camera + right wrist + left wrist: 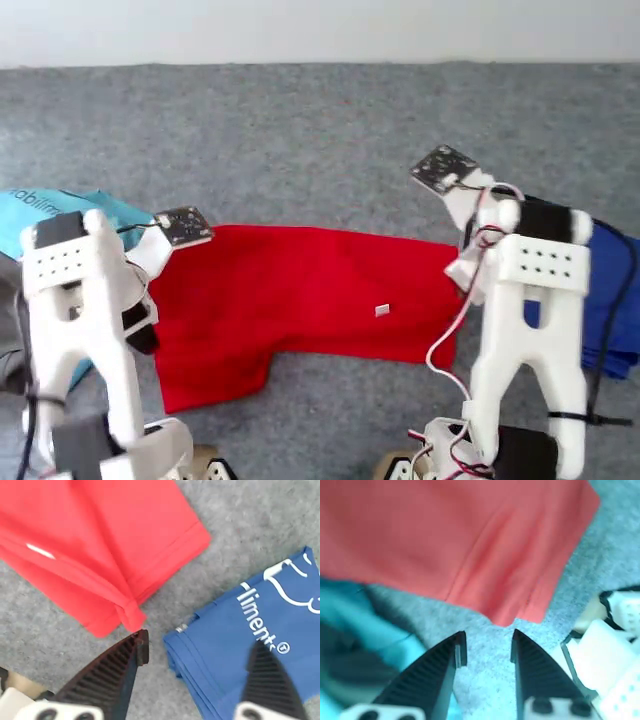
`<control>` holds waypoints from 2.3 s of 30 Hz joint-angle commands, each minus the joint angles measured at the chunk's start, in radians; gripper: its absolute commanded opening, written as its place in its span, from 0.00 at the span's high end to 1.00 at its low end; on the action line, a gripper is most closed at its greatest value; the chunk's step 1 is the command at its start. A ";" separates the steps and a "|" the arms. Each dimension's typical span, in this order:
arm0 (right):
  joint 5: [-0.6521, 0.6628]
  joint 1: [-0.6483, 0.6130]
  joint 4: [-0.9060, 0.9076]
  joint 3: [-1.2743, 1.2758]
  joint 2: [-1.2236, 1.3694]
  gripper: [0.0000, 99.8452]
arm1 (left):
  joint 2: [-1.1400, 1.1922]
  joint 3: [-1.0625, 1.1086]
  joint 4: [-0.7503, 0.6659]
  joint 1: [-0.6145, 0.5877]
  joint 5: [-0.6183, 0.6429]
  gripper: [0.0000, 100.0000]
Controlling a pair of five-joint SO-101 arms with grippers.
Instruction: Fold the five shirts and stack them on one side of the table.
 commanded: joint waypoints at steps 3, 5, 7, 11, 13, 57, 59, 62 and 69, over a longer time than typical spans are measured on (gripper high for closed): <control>-0.132 -0.163 -0.082 -0.018 0.035 0.98 | -0.201 0.001 0.026 -0.008 0.126 0.89; -0.176 -0.205 -0.119 -0.018 0.096 0.98 | -0.252 0.001 0.026 -0.009 0.176 0.94; -0.218 -0.228 -0.180 -0.020 0.166 0.96 | -0.295 0.001 0.026 -0.011 0.218 0.98; -0.255 -0.236 -0.271 -0.021 0.337 0.97 | -0.361 0.001 0.026 -0.011 0.259 0.98; -0.255 -0.237 -0.232 -0.023 0.395 0.98 | -0.377 0.001 0.026 -0.011 0.267 0.98; -0.414 -0.200 0.030 -0.060 0.320 0.98 | -0.384 0.087 -0.109 -0.011 0.350 0.98; -0.457 -0.151 -0.076 -0.064 0.303 0.97 | -0.384 0.087 -0.109 -0.011 0.350 0.98; -0.496 -0.094 -0.186 -0.078 0.335 0.85 | -0.384 0.088 -0.109 -0.011 0.350 0.98; -0.571 -0.081 -0.249 -0.256 0.535 0.78 | -0.382 0.171 -0.153 -0.011 0.350 0.98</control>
